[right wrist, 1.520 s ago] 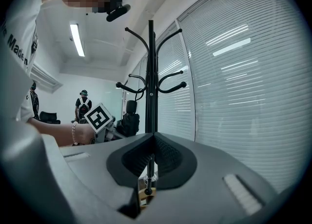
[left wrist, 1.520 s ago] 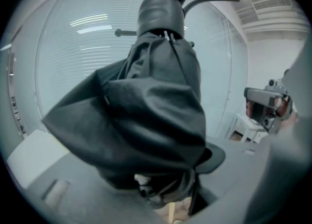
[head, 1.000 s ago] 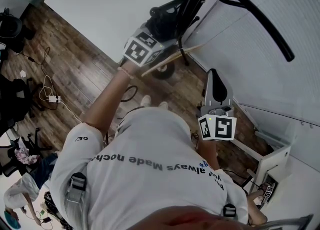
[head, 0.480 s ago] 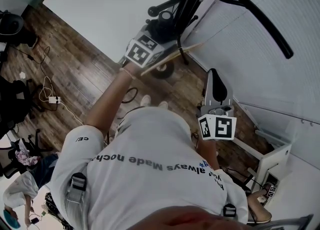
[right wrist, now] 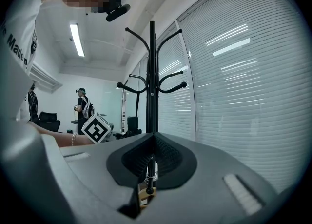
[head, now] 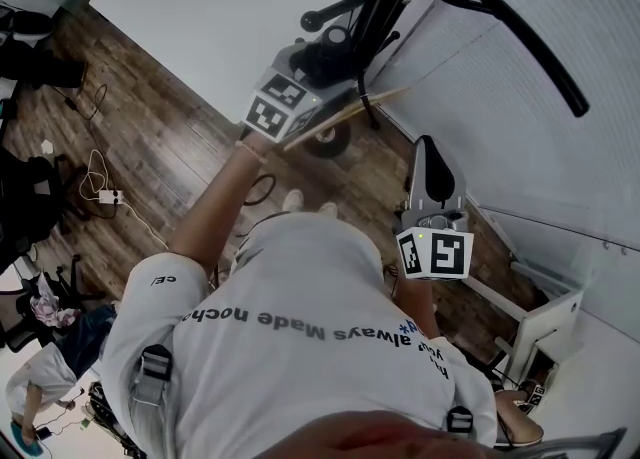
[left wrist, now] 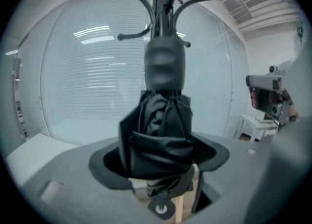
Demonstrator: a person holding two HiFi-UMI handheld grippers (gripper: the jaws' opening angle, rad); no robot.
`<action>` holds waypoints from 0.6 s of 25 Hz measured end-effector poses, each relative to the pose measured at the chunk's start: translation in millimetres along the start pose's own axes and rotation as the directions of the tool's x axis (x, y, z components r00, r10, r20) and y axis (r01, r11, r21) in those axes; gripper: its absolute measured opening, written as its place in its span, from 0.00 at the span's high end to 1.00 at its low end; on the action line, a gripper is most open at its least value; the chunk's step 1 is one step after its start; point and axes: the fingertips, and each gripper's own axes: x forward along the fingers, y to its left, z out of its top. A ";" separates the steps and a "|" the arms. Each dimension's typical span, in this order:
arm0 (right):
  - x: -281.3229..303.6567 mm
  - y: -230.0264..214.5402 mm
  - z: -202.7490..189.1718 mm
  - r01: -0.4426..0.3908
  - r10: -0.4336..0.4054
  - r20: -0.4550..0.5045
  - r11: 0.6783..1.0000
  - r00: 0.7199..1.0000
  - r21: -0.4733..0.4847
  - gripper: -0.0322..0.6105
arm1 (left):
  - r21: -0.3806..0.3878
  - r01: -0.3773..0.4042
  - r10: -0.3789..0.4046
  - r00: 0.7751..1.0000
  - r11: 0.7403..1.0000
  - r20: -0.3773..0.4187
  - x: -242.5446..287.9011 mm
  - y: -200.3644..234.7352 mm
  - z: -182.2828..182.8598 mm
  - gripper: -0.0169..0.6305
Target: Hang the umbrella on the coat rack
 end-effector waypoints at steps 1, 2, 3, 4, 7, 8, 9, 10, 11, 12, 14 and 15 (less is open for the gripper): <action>0.6 0.2 -0.1 -0.003 0.003 0.001 1.000 1.000 0.000 0.95 | 0.001 -0.010 0.010 1.000 1.000 0.019 -4.5 0.7 4.7 0.42; 1.6 -0.2 -0.6 -0.005 0.005 0.002 1.000 1.000 -0.001 0.95 | 0.000 -0.018 0.018 0.999 1.000 0.035 -8.5 1.5 8.9 0.42; 2.8 -0.9 -1.5 -0.007 0.007 0.002 1.000 1.000 -0.001 0.95 | -0.002 -0.024 0.024 0.998 1.000 0.050 -12.1 2.1 13.0 0.42; 3.8 -1.5 -2.3 -0.009 0.009 0.003 1.000 1.000 -0.001 0.95 | -0.007 -0.029 0.030 0.997 1.000 0.067 -16.1 2.5 17.1 0.41; 3.8 0.3 -1.3 -0.015 0.015 0.004 1.000 1.000 -0.002 0.95 | -0.026 -0.052 0.055 0.991 0.998 0.125 -35.8 2.8 31.4 0.42; 3.1 1.6 0.2 -0.016 0.016 0.005 1.000 1.000 -0.003 0.95 | -0.032 -0.061 0.065 0.988 0.998 0.142 -44.6 2.7 36.7 0.41; 2.7 2.5 1.6 -0.018 0.018 0.007 1.000 1.000 -0.003 0.95 | -0.036 -0.069 0.074 0.985 0.997 0.157 -53.1 2.6 41.7 0.42; 2.7 3.0 2.6 -0.020 0.020 0.008 1.000 1.000 -0.004 0.95 | -0.039 -0.076 0.082 0.982 0.996 0.169 -60.8 2.5 45.8 0.42; 3.2 2.9 2.9 -0.022 0.022 0.008 1.000 1.000 -0.005 0.95 | -0.044 -0.081 0.088 0.980 0.996 0.180 -67.5 2.2 48.8 0.42; 4.1 2.6 2.7 -0.024 0.024 0.009 1.000 1.000 -0.005 0.95 | -0.051 -0.084 0.093 0.977 0.995 0.192 -73.6 1.7 50.9 0.42; 6.5 1.7 0.8 -0.029 0.029 0.010 1.000 1.000 -0.007 0.95 | -0.064 -0.090 0.102 0.971 0.994 0.217 -84.8 -0.5 53.3 0.43; 7.2 1.7 0.3 -0.032 0.032 0.011 0.999 0.999 -0.008 0.95 | -0.068 -0.092 0.105 0.968 0.993 0.227 -90.6 -2.5 53.9 0.44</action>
